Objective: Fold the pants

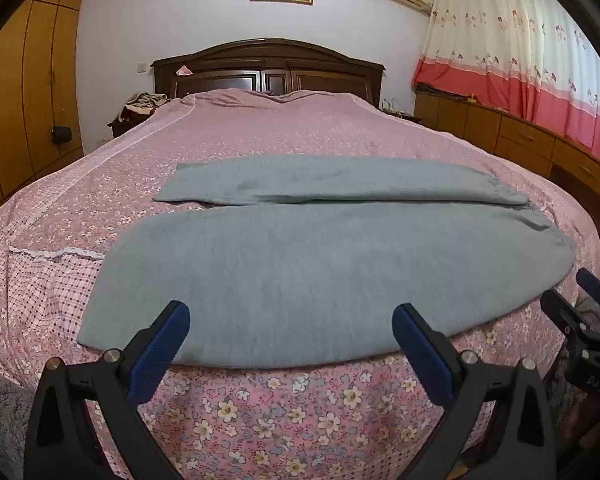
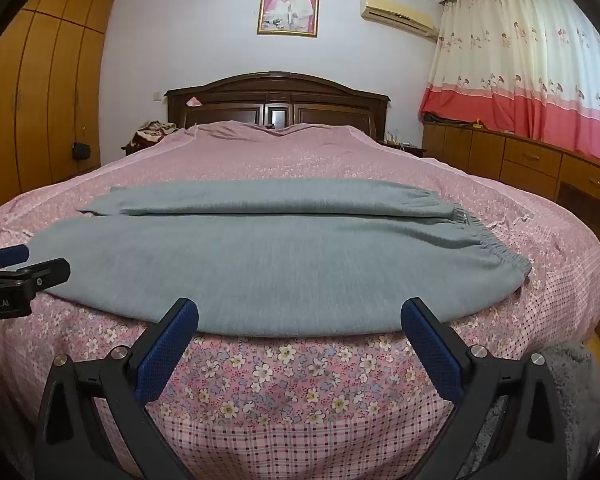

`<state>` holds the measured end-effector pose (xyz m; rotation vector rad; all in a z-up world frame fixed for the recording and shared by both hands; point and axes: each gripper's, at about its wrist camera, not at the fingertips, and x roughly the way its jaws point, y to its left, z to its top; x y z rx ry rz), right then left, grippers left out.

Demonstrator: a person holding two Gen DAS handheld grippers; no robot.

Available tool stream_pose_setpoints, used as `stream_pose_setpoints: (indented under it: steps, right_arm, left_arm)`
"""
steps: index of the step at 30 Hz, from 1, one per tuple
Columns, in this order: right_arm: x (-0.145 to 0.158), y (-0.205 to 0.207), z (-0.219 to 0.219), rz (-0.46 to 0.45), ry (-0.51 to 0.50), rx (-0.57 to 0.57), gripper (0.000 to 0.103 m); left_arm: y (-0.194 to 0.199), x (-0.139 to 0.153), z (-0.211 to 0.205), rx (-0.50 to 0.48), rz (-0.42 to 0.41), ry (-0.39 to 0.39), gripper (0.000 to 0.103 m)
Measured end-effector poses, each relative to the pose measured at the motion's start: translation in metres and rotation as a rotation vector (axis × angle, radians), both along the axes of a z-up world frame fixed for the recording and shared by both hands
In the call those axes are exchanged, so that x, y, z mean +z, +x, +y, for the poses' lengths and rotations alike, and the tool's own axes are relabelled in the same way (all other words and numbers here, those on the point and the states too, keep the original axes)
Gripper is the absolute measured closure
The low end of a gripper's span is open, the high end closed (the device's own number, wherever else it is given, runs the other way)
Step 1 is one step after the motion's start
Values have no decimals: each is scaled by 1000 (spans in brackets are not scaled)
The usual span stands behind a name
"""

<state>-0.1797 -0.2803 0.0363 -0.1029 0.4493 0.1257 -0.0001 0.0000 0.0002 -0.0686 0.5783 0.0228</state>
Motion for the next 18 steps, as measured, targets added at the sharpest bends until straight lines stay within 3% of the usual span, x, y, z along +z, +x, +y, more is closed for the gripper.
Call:
stream_pose_setpoints:
  steps: [6, 18]
  right_arm:
    - [2, -4, 4, -27, -18, 8, 0]
    - [-2, -2, 10, -14, -28, 19, 0]
  left_arm:
    - [-3, 2, -2, -5, -16, 39, 0]
    - [2, -1, -6, -3, 16, 43, 0]
